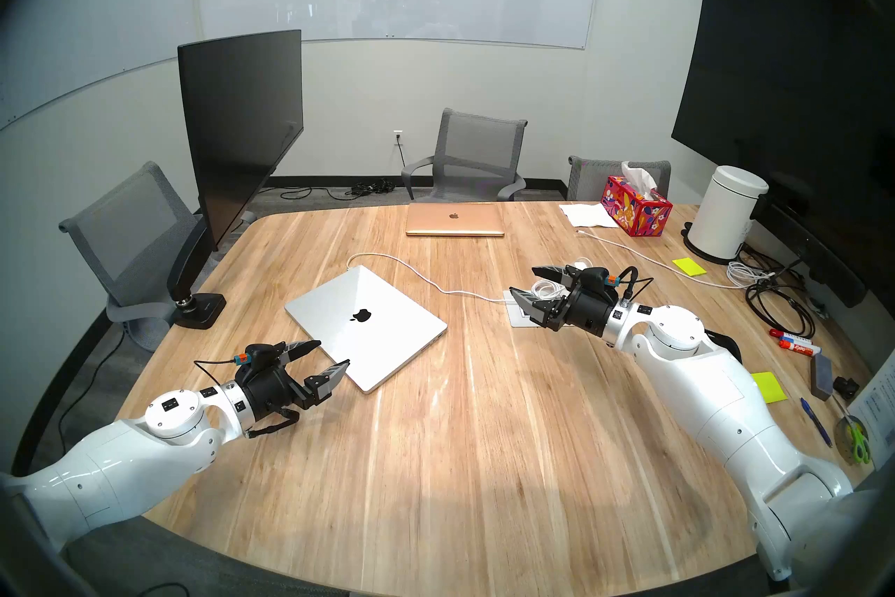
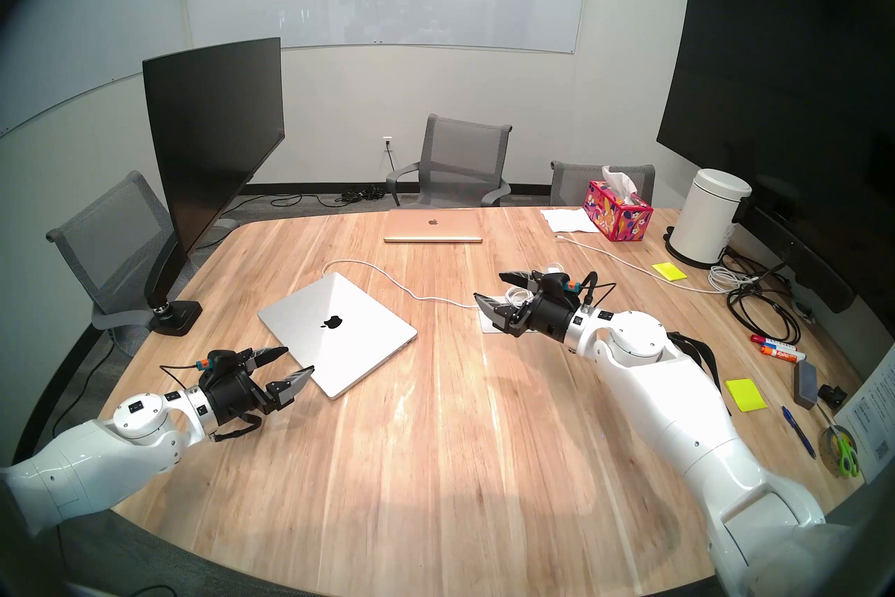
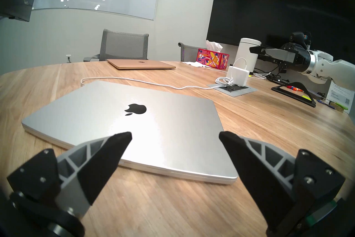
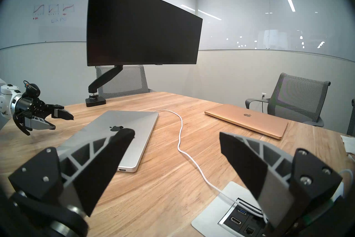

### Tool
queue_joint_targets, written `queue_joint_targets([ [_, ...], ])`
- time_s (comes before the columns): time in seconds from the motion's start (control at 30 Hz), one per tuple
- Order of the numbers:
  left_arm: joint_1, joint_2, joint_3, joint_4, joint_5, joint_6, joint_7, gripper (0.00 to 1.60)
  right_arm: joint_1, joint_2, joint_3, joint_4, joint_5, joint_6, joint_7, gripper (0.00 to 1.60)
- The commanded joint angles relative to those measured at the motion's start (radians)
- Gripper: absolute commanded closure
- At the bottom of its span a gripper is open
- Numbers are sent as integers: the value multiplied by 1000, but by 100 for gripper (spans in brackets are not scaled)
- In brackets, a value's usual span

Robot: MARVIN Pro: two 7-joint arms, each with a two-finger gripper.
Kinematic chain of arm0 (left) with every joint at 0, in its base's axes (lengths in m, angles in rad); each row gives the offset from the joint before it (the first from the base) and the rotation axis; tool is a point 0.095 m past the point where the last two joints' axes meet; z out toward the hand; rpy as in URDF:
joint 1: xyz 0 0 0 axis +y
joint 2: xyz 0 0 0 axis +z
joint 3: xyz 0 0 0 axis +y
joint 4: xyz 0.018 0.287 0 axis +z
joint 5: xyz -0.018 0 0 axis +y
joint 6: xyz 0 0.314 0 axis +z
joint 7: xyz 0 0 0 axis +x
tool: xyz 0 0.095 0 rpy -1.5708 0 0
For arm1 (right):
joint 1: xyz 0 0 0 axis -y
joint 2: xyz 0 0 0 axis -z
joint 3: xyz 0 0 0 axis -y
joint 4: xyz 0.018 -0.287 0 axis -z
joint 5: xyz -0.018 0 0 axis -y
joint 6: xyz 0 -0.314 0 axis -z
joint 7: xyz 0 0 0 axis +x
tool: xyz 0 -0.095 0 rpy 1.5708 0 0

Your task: Unplug the charging cable from the port of the MacBook and lay it on the desk

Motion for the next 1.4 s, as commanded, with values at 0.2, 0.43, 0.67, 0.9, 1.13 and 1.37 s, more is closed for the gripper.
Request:
queue_joint_targets([
  [0.2, -5, 3, -4, -6, -1, -6, 1, 0, 10, 0, 5, -12, 2, 0, 1, 0],
  [0.43, -6, 4, -2, -6, -1, -6, 2, 0, 10, 0, 6, -12, 2, 0, 2, 0],
  [0.67, -11, 1, 1, -7, 2, -3, 7, 0, 10, 0, 6, -12, 2, 0, 2, 0],
  [0.9, -26, -4, 12, -1, 22, -2, 18, 0, 10, -1, 6, -12, 1, 0, 2, 0],
  [1.13, -40, -8, 15, 3, 33, 4, 18, 0, 10, -1, 6, -12, 1, 0, 2, 0],
  [1.37, -68, -18, 13, 12, 34, 24, 13, 0, 10, -1, 7, -11, 1, 0, 2, 0],
])
